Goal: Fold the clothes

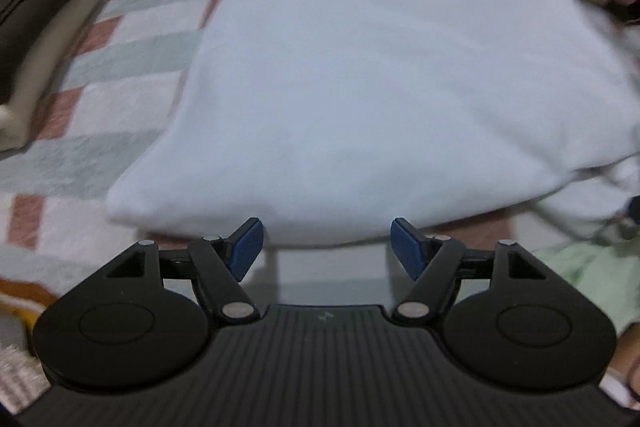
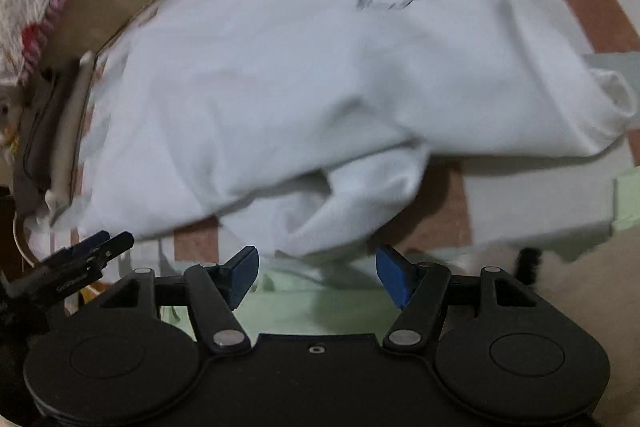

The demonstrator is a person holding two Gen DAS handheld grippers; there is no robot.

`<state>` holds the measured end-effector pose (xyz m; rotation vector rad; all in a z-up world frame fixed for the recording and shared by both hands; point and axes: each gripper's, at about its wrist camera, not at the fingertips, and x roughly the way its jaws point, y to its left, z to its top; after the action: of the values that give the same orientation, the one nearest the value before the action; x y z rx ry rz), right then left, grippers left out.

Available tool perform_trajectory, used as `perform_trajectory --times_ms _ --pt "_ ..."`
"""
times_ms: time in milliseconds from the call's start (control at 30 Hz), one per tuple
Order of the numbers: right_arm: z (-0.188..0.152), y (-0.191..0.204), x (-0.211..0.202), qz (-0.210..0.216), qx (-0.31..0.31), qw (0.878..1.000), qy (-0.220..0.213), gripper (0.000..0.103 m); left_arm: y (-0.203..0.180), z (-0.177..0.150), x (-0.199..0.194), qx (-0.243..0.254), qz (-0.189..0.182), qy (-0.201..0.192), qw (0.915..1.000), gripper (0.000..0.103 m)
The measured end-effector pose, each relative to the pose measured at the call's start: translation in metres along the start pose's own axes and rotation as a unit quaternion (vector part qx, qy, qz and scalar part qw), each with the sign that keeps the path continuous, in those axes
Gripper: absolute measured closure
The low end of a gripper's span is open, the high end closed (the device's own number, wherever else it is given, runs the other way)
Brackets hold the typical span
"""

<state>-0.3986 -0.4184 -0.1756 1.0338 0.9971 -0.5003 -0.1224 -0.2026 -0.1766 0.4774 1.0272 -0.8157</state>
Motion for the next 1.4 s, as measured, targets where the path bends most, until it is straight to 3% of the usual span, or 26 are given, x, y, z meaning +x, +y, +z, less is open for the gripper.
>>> perform_trajectory --times_ms 133,267,300,333,367,467,567,733,867,1100,1133,1167,1200,1233,1300,1367,1400 --pt "-0.001 -0.001 0.005 -0.013 0.023 1.000 -0.014 0.031 0.023 0.002 0.003 -0.069 -0.017 0.000 0.9975 0.033" --pt "0.005 0.001 0.016 -0.030 0.037 0.998 -0.036 0.032 0.033 0.008 -0.013 -0.104 -0.038 -0.068 0.9915 0.036" --pt "0.005 0.002 0.018 -0.022 0.034 0.998 -0.041 0.043 0.033 0.009 -0.019 -0.107 -0.048 -0.089 0.9891 0.036" --pt "0.006 0.003 0.020 -0.013 0.031 0.998 -0.047 0.077 0.032 0.010 -0.025 -0.108 -0.060 -0.111 0.9861 0.036" --pt "0.007 0.003 0.020 -0.002 0.030 0.998 -0.054 0.093 0.029 0.010 -0.032 -0.103 -0.075 -0.131 0.9831 0.036" --pt "0.008 0.004 0.004 0.021 0.024 0.996 -0.082 0.093 0.017 0.009 -0.049 -0.072 -0.124 -0.185 0.9722 0.036" --pt "0.010 0.008 -0.030 0.072 -0.004 0.991 -0.115 0.093 -0.004 0.008 -0.058 -0.023 -0.171 -0.211 0.9620 0.036" --pt "0.011 0.019 -0.078 0.122 -0.067 0.976 -0.169 0.093 -0.055 0.003 -0.078 0.067 -0.263 -0.240 0.9322 0.035" --pt "0.015 0.024 -0.074 0.150 -0.084 0.968 -0.180 0.093 -0.092 0.002 -0.085 0.110 -0.312 -0.236 0.9138 0.033" --pt "0.005 0.024 -0.077 0.213 -0.102 0.960 -0.148 0.093 -0.151 0.012 -0.072 0.161 -0.317 -0.203 0.9121 0.031" --pt "0.004 0.024 -0.079 0.217 -0.105 0.960 -0.144 0.093 -0.158 0.013 -0.070 0.165 -0.312 -0.208 0.9121 0.037" --pt "0.004 0.023 -0.081 0.218 -0.107 0.960 -0.142 0.093 -0.164 0.015 -0.070 0.176 -0.301 -0.212 0.9128 0.051" --pt "0.004 0.023 -0.082 0.218 -0.109 0.960 -0.140 0.093 -0.171 0.016 -0.071 0.191 -0.287 -0.215 0.9138 0.077" --pt "0.006 0.021 -0.085 0.218 -0.113 0.960 -0.135 0.093 -0.176 0.018 -0.075 0.201 -0.278 -0.217 0.9139 0.085" --pt "0.011 0.017 -0.095 0.214 -0.129 0.960 -0.129 0.093 -0.174 0.020 -0.090 0.203 -0.257 -0.229 0.9169 0.088" --pt "0.019 0.011 -0.112 0.198 -0.146 0.960 -0.133 0.083 -0.166 0.021 -0.107 0.191 -0.236 -0.243 0.9213 0.089" --pt "0.025 0.006 -0.121 0.171 -0.153 0.963 -0.141 0.077 -0.157 0.023 -0.114 0.173 -0.230 -0.250 0.9244 0.090"
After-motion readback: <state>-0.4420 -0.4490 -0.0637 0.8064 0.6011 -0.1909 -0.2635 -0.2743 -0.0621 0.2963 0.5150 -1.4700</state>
